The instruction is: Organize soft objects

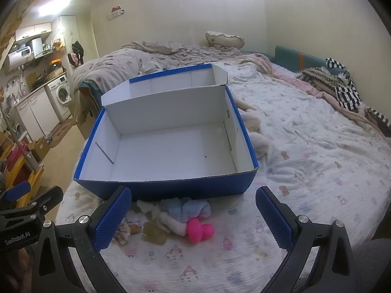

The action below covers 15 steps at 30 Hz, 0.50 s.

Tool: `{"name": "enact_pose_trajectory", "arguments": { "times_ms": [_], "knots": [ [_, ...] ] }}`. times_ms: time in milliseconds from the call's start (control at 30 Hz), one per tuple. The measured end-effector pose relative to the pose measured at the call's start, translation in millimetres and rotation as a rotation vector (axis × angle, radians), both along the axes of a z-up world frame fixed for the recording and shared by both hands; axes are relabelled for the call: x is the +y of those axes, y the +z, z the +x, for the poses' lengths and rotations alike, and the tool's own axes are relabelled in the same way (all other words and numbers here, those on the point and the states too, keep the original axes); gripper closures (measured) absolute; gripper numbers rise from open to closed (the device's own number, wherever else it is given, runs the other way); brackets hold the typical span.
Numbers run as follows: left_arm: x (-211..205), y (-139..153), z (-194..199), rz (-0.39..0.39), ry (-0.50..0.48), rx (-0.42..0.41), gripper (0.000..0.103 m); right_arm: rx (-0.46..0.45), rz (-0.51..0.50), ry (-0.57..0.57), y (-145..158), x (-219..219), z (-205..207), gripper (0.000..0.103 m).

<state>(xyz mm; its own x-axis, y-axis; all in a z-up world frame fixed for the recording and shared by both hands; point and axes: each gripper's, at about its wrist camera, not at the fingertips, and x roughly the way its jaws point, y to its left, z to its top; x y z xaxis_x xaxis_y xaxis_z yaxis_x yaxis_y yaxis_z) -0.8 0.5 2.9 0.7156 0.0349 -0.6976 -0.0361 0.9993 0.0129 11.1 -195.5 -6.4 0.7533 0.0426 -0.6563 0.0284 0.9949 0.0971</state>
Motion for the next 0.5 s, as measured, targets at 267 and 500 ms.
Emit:
{"name": "enact_pose_trajectory", "arguments": {
  "times_ms": [267,500],
  "knots": [
    [-0.7,0.8,0.0,0.002,-0.001,-0.001,0.000,0.002,0.001,-0.001,0.2,-0.5,0.2,0.000],
    [-0.7,0.7,-0.2,0.002,0.000,-0.001,0.000,0.001,0.001,-0.001,0.6,-0.7,0.4,0.000]
  ]
}}
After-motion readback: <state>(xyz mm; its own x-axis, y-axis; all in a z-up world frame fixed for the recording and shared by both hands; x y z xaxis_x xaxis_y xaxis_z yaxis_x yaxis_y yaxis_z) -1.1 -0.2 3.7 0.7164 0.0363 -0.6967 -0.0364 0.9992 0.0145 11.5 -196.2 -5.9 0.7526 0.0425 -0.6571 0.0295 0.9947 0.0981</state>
